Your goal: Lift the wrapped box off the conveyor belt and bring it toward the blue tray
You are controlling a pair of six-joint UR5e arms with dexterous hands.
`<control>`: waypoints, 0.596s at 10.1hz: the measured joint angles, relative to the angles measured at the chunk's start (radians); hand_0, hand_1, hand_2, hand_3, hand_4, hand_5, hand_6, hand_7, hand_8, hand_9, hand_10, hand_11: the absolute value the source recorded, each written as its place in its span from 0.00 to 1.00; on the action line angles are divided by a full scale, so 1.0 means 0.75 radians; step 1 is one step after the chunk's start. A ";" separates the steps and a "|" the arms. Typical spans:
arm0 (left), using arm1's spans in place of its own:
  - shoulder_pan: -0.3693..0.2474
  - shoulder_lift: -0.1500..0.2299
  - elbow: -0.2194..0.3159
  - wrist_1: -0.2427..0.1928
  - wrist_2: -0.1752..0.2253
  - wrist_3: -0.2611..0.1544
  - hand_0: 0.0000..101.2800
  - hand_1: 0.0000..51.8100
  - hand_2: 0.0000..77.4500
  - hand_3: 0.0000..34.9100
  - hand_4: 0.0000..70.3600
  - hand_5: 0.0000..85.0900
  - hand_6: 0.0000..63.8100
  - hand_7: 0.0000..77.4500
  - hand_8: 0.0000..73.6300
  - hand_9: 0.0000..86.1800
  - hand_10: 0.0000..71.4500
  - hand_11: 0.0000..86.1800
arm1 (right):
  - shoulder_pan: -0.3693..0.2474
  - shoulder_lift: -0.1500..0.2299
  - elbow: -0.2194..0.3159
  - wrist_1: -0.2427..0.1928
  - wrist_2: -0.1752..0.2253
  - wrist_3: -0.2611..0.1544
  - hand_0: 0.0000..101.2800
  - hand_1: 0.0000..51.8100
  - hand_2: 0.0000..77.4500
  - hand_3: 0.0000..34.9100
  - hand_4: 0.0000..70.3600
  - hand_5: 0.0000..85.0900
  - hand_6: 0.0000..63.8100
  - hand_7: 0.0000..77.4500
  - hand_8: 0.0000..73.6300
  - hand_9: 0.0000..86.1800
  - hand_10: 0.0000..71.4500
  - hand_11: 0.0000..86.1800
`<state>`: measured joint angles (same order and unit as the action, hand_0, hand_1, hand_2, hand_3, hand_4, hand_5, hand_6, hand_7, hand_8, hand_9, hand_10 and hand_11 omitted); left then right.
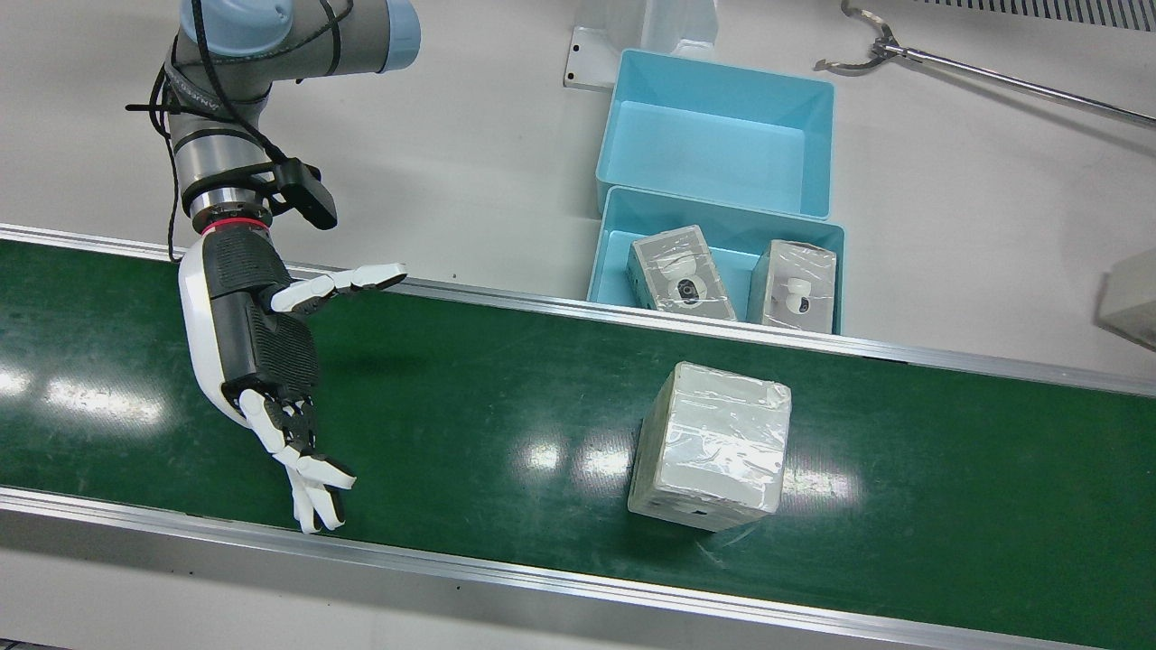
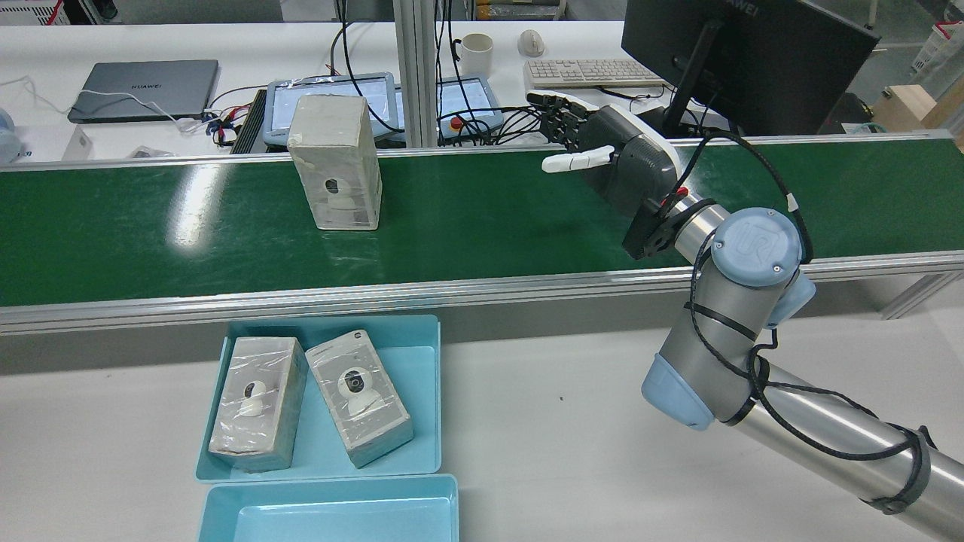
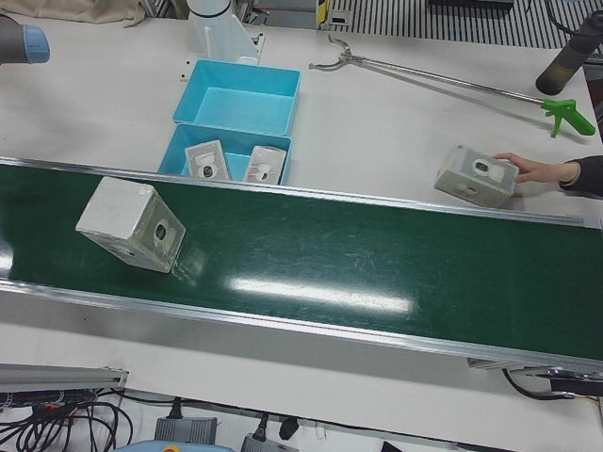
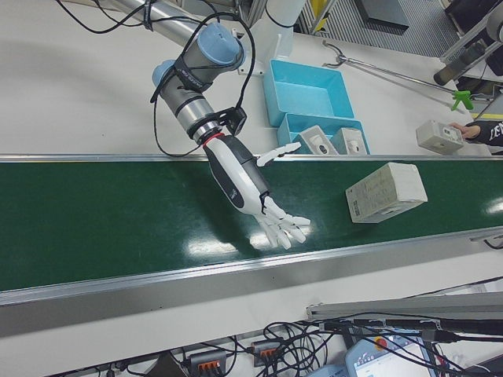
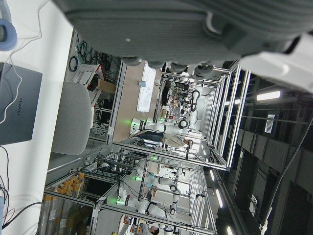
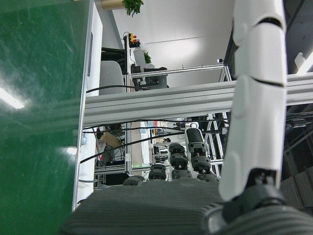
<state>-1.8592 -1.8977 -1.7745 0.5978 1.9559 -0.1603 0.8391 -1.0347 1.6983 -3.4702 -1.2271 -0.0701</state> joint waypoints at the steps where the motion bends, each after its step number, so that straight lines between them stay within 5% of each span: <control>1: 0.000 0.000 0.000 0.000 0.000 0.000 0.00 0.00 0.01 0.00 0.00 0.01 0.01 0.01 0.01 0.00 0.01 0.01 | -0.002 -0.002 -0.013 0.000 0.000 -0.008 0.47 0.26 0.13 0.00 0.14 0.23 0.04 0.03 0.03 0.06 0.00 0.01; 6: 0.000 0.000 0.000 0.000 0.000 0.000 0.00 0.00 0.01 0.00 0.00 0.01 0.01 0.01 0.01 0.00 0.01 0.01 | -0.003 -0.003 -0.050 0.000 0.002 0.002 0.47 0.26 0.13 0.00 0.12 0.24 0.04 0.03 0.01 0.05 0.00 0.01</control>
<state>-1.8592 -1.8977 -1.7745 0.5978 1.9559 -0.1603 0.8370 -1.0367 1.6606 -3.4699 -1.2260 -0.0682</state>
